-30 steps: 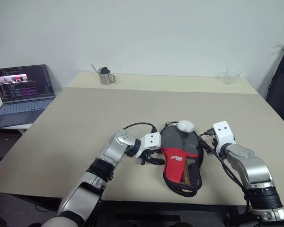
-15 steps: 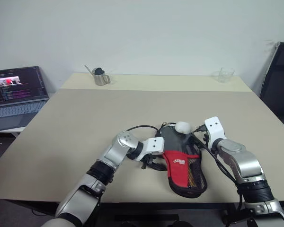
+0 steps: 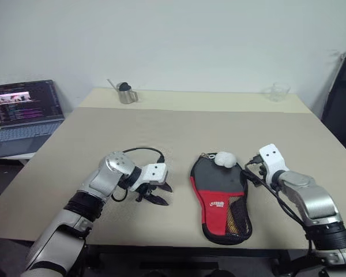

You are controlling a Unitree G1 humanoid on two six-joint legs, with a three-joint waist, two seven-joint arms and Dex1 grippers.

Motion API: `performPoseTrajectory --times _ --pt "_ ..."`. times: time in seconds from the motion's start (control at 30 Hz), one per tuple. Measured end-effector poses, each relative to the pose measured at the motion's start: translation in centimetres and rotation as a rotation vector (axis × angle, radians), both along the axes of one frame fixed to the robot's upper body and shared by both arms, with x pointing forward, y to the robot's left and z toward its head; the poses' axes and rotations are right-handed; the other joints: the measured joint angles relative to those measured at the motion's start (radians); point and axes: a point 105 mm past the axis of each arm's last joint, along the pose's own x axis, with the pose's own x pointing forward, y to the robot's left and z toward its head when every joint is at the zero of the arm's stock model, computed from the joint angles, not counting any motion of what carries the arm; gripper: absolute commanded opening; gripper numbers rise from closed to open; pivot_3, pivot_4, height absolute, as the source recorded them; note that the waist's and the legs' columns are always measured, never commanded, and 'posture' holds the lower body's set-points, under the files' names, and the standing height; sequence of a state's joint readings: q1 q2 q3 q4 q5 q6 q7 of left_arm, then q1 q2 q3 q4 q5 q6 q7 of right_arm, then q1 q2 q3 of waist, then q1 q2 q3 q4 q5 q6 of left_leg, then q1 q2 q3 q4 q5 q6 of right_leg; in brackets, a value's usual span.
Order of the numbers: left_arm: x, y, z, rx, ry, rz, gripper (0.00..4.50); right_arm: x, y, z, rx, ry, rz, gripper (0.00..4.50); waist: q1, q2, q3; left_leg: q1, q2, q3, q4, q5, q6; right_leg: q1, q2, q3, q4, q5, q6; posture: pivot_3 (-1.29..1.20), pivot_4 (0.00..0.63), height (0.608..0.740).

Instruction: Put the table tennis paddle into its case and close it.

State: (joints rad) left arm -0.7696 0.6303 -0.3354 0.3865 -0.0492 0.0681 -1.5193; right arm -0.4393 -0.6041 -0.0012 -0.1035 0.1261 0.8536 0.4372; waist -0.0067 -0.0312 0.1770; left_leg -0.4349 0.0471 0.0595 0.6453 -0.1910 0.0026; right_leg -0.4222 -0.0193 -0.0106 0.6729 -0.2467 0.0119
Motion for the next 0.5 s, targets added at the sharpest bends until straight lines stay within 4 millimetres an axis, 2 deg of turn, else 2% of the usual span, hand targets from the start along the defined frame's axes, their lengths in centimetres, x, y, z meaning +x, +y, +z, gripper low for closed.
performPoseTrajectory --times 0.1,0.2,0.37,0.5 --pt "1.1 -2.2 4.0 -0.173 -0.052 0.003 2.3 -0.7 -1.5 2.8 0.005 -0.033 0.019 4.5 0.014 0.0 0.0 0.0 -0.001 0.0 0.0 0.0 0.0 0.001 0.0 -0.001 -0.001 0.0 0.001 0.0 0.15 0.74" --pt "1.6 -4.8 5.9 -0.298 -0.078 -0.002 2.3 -1.0 -2.1 4.8 0.032 -0.058 0.042 4.5 0.01 0.0 0.0 0.001 -0.001 0.001 0.0 0.0 0.0 0.001 0.0 0.0 -0.001 0.0 0.001 0.0 0.15 0.74" --pt "2.0 -8.4 5.0 -0.381 -0.059 0.02 2.3 -0.6 -1.5 7.5 0.148 -0.11 0.082 4.5 -0.003 0.0 0.0 0.002 -0.001 0.001 -0.001 0.0 0.0 0.001 0.004 0.001 0.001 0.0 0.0 0.0 0.15 0.74" --pt "2.5 -11.6 1.9 -0.374 0.013 0.082 2.3 0.3 1.7 8.6 0.255 -0.139 0.168 4.5 -0.003 0.0 0.0 0.003 -0.001 0.0 0.0 0.0 0.0 0.0 0.006 0.001 0.003 0.0 -0.002 0.0 0.15 0.74"
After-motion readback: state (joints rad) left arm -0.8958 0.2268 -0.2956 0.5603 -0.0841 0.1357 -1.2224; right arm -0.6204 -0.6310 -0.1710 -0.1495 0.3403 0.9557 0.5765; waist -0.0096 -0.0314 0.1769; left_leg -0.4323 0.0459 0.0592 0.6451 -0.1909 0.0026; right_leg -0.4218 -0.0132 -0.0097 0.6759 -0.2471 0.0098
